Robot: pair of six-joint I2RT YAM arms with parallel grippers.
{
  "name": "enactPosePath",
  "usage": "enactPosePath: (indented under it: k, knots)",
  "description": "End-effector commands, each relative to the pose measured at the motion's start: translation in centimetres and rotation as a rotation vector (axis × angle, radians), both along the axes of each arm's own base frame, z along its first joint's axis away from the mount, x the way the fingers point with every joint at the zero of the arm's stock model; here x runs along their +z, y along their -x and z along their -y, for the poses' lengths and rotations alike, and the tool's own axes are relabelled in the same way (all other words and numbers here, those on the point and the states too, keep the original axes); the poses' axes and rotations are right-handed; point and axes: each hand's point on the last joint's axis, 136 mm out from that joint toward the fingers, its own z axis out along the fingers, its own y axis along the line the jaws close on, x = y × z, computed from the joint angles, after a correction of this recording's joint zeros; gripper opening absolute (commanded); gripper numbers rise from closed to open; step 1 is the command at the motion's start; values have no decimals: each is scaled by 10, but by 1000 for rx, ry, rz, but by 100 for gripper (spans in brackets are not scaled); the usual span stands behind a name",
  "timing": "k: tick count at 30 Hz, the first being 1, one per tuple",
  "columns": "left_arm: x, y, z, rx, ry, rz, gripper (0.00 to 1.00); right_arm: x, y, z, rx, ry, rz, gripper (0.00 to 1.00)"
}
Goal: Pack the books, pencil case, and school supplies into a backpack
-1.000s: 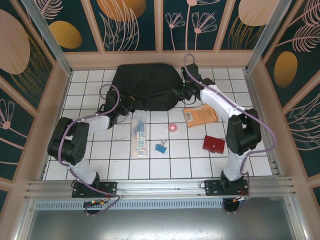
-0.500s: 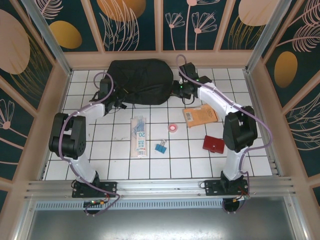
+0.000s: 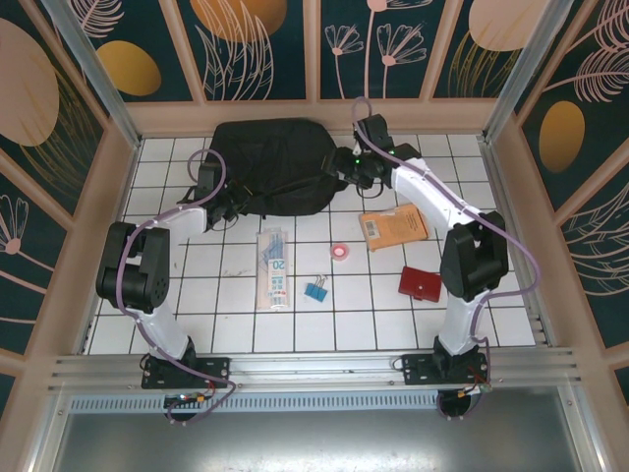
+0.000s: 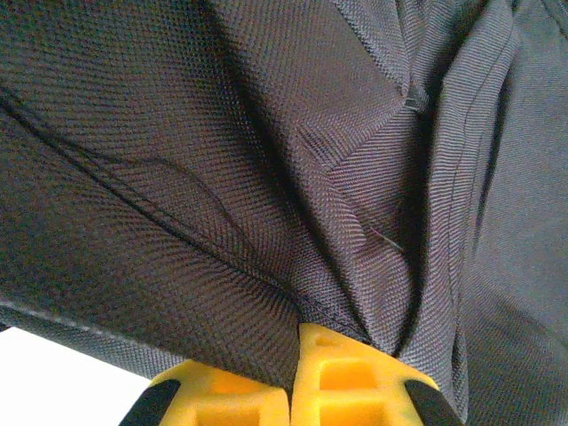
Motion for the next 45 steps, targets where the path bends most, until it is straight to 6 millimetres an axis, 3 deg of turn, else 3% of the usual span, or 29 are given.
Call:
enactPosePath:
  k: [1,6,17,28,33,45]
  knots:
    - [10,2,-3,-15,-25,34,0,4,-2,-19,-17,-153,-72,67]
    - [9,2,-3,-15,-25,31,0,-13,-9,-18,-61,-236,-100,64]
    - [9,3,-3,-13,-21,33,0,-48,-16,-22,-72,-225,-162,56]
    - [10,4,-3,-13,-22,37,0,-48,-25,-18,-85,-239,-152,17]
    - [11,4,-3,-12,-19,40,0,-59,-22,-17,-82,-227,-170,3]
    - [14,3,-2,-22,-19,48,0,-54,-21,-7,-85,-159,-129,1]
